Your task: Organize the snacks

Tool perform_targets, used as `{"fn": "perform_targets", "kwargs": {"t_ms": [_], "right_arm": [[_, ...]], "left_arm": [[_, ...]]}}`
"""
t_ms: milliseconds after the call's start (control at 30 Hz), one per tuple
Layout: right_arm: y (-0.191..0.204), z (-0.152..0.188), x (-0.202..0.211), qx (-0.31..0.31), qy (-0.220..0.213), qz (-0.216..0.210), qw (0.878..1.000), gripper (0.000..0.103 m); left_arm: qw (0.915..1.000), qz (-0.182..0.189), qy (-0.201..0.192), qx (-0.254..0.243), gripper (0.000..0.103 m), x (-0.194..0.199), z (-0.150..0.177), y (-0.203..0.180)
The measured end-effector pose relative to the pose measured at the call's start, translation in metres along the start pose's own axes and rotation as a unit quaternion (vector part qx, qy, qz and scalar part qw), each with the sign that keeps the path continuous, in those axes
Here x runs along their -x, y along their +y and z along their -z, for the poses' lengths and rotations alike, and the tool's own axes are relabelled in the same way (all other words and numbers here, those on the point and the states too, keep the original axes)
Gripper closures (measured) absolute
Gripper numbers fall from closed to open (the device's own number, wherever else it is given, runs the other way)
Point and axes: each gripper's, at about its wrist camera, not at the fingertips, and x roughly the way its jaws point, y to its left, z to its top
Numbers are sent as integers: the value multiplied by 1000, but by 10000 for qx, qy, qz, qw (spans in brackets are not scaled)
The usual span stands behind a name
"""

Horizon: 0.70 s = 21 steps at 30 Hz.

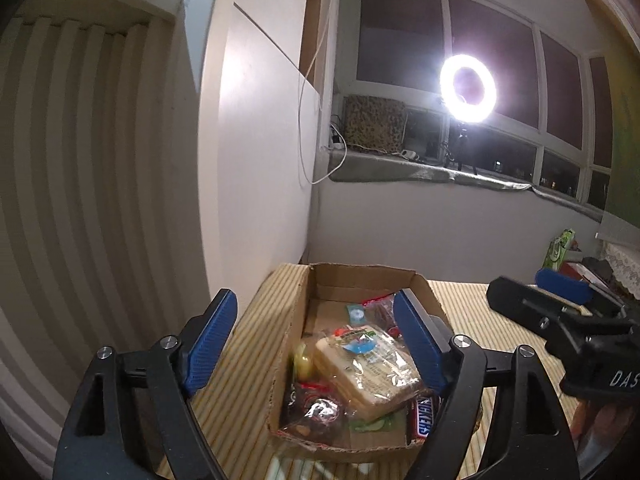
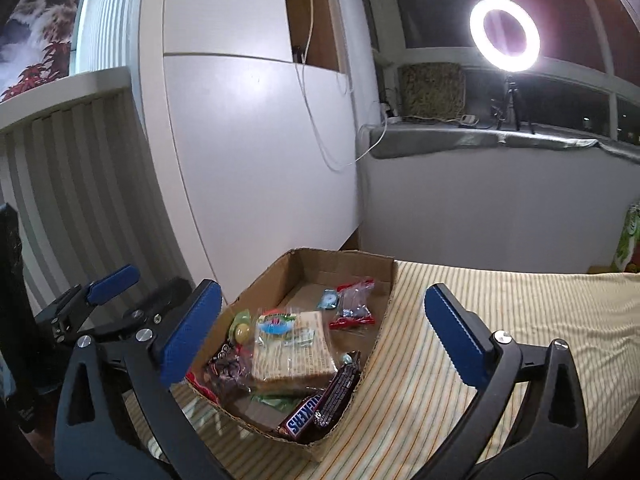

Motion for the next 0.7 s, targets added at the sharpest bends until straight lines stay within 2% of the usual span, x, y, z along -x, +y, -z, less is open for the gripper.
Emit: {"fn": "perform_targets", "kwargs": {"t_ms": [233, 433, 600, 700], "right_arm": [[-9, 3, 19, -208, -246, 135, 9994, 0], [-42, 15, 47, -434, -302, 438, 9976, 0], [-83, 32, 91, -351, -416, 1202, 9913, 0], [-112, 42, 121, -489, -476, 1537, 9858, 0]], "left_arm": [[9999, -141, -18, -54, 19, 7, 0, -1], [9995, -118, 14, -297, 13, 10, 1, -27], [9978, 133, 214, -608, 12, 8, 5, -73], [9951, 440, 284, -839, 12, 10, 12, -115]]}}
